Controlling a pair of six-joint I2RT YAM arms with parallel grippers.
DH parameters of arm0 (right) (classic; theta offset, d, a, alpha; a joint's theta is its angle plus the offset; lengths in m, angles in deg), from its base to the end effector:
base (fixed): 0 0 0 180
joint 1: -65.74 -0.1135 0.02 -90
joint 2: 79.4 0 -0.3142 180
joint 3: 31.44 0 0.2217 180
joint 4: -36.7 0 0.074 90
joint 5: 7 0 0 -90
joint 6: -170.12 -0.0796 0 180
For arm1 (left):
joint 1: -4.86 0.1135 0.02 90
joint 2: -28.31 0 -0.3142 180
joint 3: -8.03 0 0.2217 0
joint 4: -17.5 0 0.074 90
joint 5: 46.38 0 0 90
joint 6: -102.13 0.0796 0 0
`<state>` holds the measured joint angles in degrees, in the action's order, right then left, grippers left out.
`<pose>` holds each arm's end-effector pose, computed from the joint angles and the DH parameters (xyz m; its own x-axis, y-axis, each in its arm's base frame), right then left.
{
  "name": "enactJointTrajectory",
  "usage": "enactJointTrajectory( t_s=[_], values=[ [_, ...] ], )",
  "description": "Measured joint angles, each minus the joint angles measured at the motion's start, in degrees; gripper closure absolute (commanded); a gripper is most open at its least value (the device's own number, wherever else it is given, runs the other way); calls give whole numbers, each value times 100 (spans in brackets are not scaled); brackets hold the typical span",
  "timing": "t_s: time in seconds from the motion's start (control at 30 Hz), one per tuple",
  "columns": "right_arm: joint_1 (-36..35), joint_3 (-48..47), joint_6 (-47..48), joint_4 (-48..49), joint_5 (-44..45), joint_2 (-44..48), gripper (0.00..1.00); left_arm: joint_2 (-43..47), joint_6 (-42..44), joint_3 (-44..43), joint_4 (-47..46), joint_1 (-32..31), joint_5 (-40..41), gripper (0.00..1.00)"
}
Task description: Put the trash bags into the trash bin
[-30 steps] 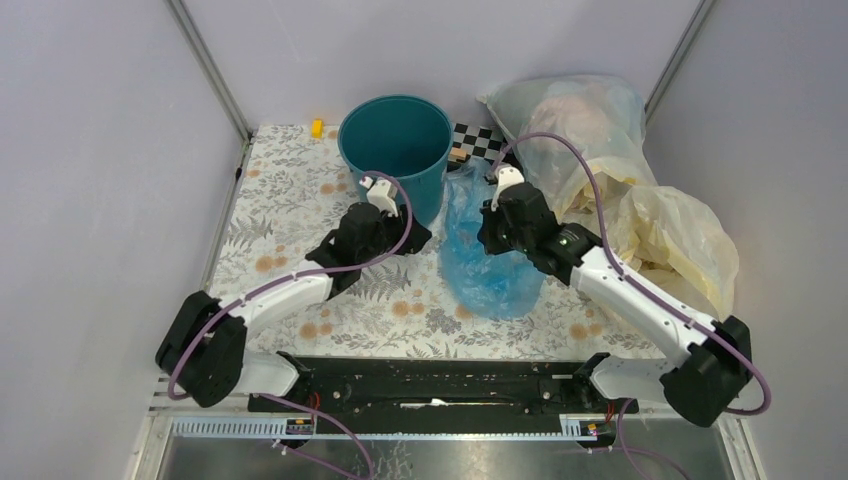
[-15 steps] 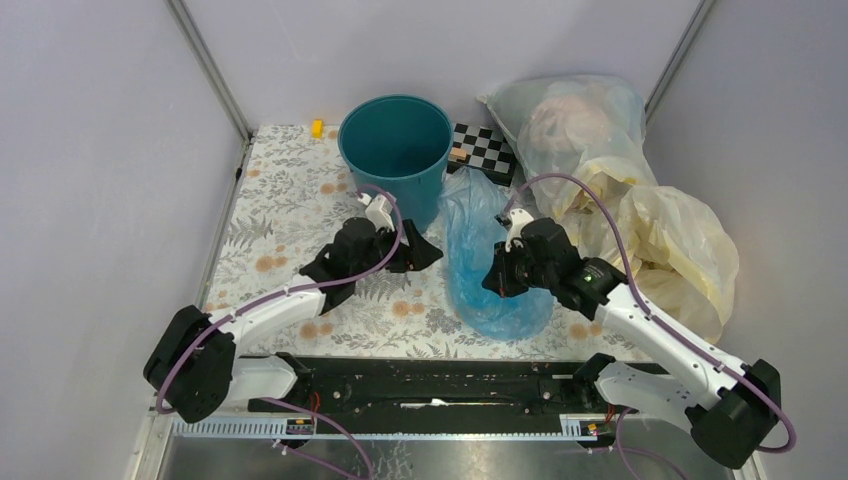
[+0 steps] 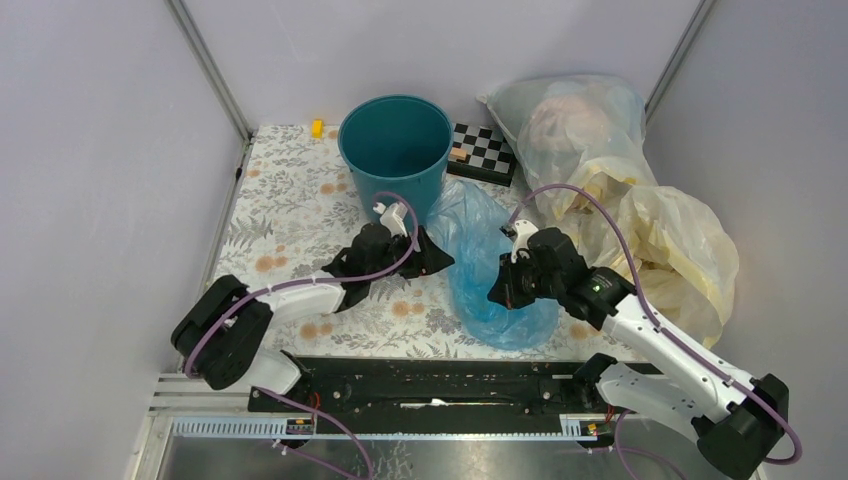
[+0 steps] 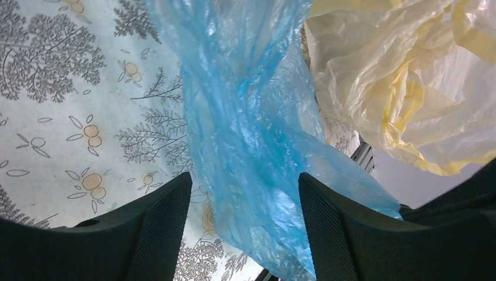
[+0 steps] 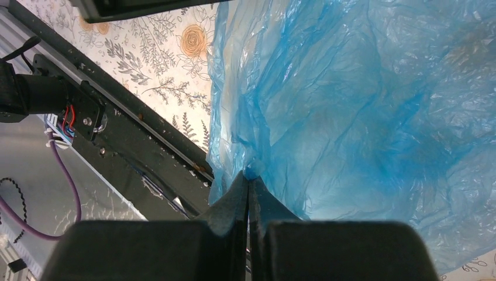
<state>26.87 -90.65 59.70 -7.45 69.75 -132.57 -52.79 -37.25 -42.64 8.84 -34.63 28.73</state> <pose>0.1219 0.1217 0.2948 -0.7124 -0.1380 -0.6880 -0.5364 0.7393 0.4071 0.2206 -0.2083 0.2557 -0.7926 -0.2974 -0.5323 0.3028 0.5658 -0.7670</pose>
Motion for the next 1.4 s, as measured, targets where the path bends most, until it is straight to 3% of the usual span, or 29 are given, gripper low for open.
enactJointTrajectory(
  t_s=[0.07, 0.1, 0.17, 0.2, 0.47, 0.5, 0.57, 0.9, 1.1, 1.4],
  values=[
    [0, 4, 0, -2, 0, 63, 98, -105, -79, 96, -166, 0, 35, 38],
    [0, 7, -2, -4, 0, 81, 96, -157, -127, 151, -273, 0, 39, 51],
    [0, 17, -24, -9, -2, 105, 94, -271, -184, 199, -396, 0, 44, 87],
    [0, 22, -33, -11, 0, 107, 92, -323, -236, 199, -437, 2, 46, 99],
    [-2, -26, -87, -400, 389, 315, 48, -46, 404, 188, -120, 0, 168, 100],
    [-2, -94, -68, -468, 485, 334, 35, 98, 496, 188, -44, -4, 168, 100],
    [-2, -343, -7, -597, 662, 315, 21, 380, 662, 188, 68, -28, 157, 100],
    [-2, -1952, 409, -529, 1069, -881, 23, 1064, 1172, 225, 208, -262, -293, 100],
    [-11, -2028, 483, -269, 1244, -1700, 27, 1272, 1257, 391, 356, -295, -378, 100],
    [-380, -1790, 531, 201, 1482, -2573, 21, 1399, 1322, 538, 546, -321, -380, 100]
  ],
)
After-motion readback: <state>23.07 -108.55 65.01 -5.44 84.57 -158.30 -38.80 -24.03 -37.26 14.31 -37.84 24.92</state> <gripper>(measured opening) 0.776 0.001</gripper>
